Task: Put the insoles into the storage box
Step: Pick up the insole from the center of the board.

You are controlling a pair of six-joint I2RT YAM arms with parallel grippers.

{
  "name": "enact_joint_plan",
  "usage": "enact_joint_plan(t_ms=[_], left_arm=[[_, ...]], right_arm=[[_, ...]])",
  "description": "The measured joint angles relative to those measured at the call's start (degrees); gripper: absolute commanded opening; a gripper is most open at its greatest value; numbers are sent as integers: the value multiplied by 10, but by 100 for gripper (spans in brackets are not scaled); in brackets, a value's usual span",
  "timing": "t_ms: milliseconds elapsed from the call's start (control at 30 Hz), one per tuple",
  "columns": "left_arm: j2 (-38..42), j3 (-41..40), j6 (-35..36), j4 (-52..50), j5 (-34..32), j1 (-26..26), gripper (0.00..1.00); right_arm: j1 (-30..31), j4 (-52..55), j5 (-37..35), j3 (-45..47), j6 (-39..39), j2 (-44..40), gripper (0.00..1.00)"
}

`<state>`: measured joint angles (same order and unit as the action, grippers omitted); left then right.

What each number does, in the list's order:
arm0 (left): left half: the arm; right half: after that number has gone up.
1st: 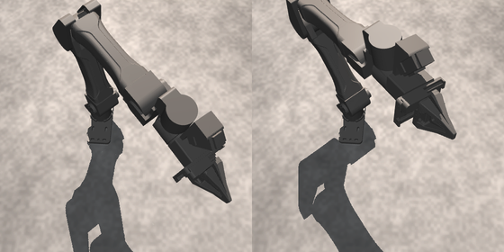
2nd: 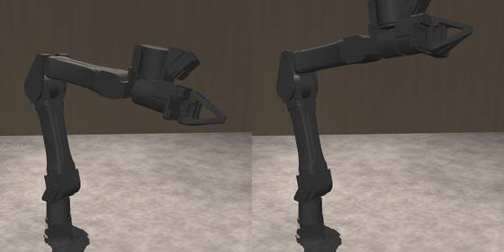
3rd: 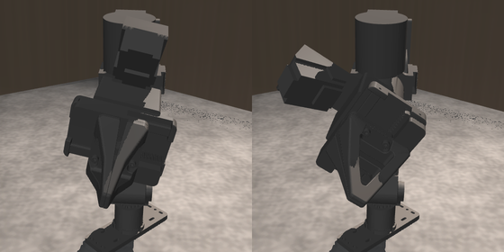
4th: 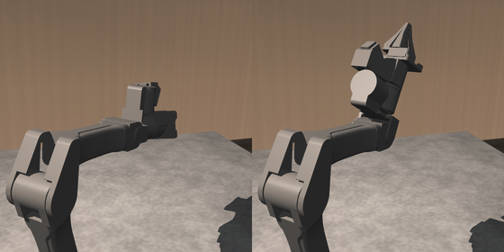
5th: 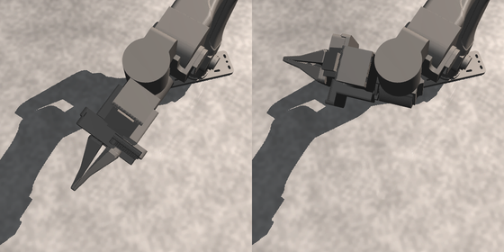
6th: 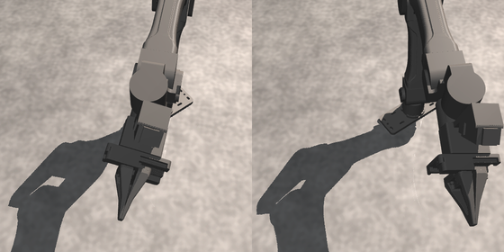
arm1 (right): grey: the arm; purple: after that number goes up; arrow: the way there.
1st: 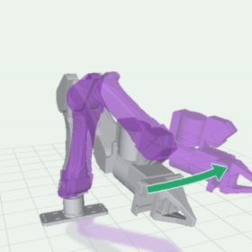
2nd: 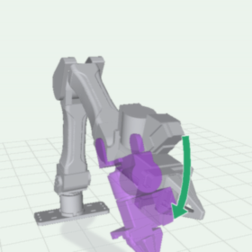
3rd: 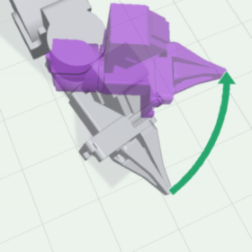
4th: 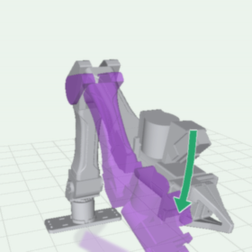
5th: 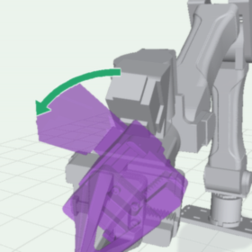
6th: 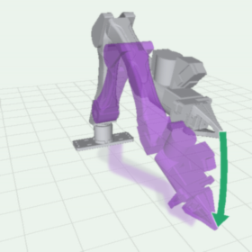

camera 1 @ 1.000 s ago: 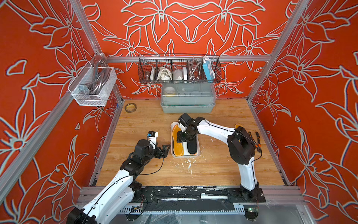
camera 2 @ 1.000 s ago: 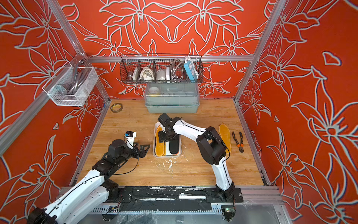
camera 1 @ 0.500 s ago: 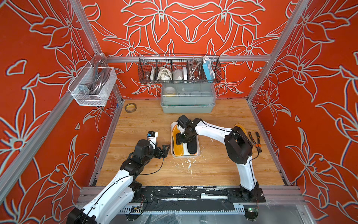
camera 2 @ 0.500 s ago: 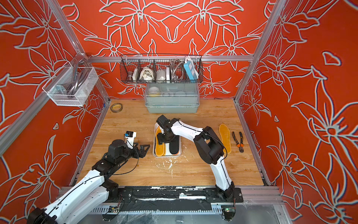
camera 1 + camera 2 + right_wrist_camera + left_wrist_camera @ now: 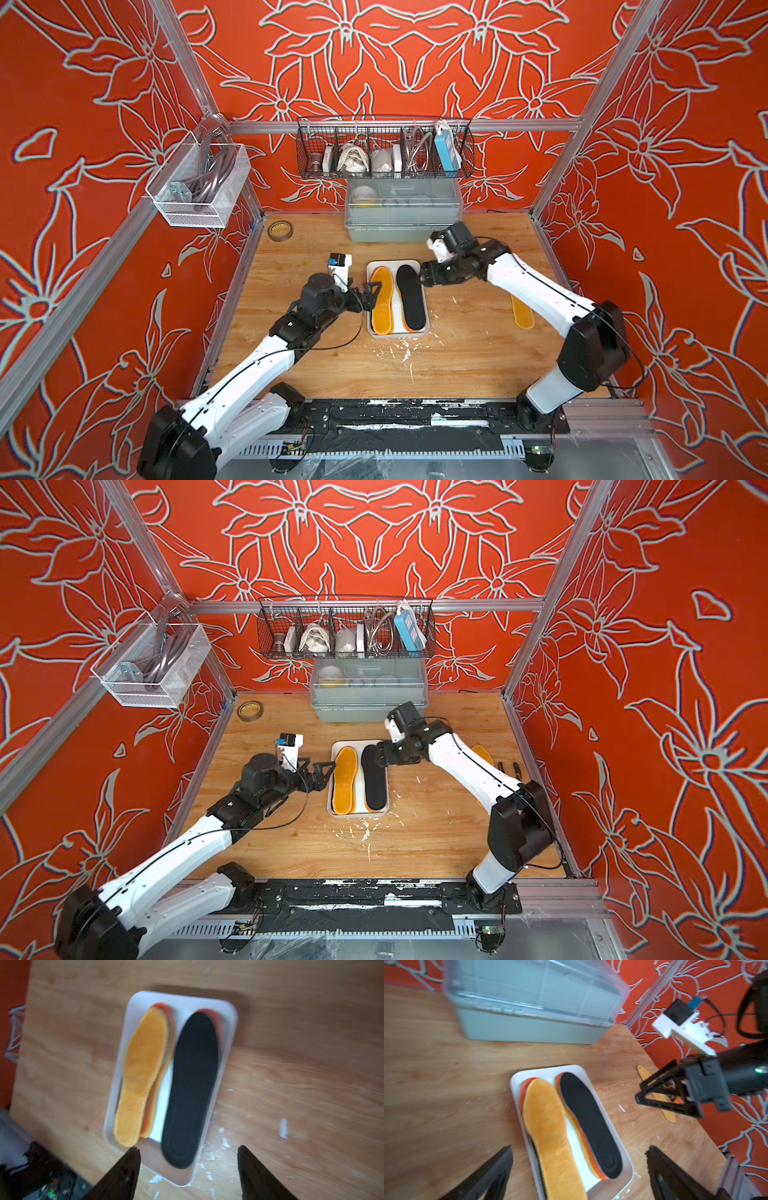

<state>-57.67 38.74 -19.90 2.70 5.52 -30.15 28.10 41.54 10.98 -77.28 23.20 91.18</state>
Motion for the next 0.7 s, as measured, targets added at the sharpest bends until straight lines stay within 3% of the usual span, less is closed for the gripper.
enact_joint_plan(t_ms=[200, 300, 467, 700], left_arm=[[-160, 142, 25, 7, -12, -131, 99], [-235, 194, 34, 8, -2, -173, 98], [-297, 215, 34, 5, 27, -196, 97], [-284, 188, 33, 12, 21, -195, 90]], right_arm=[[-189, 27, -153, 28, 3, 35, 74], [-252, 23, -184, 47, 4, 68, 73], [-292, -3, -153, 70, 4, 108, 72], [-301, -44, -85, 78, 7, 140, 69]])
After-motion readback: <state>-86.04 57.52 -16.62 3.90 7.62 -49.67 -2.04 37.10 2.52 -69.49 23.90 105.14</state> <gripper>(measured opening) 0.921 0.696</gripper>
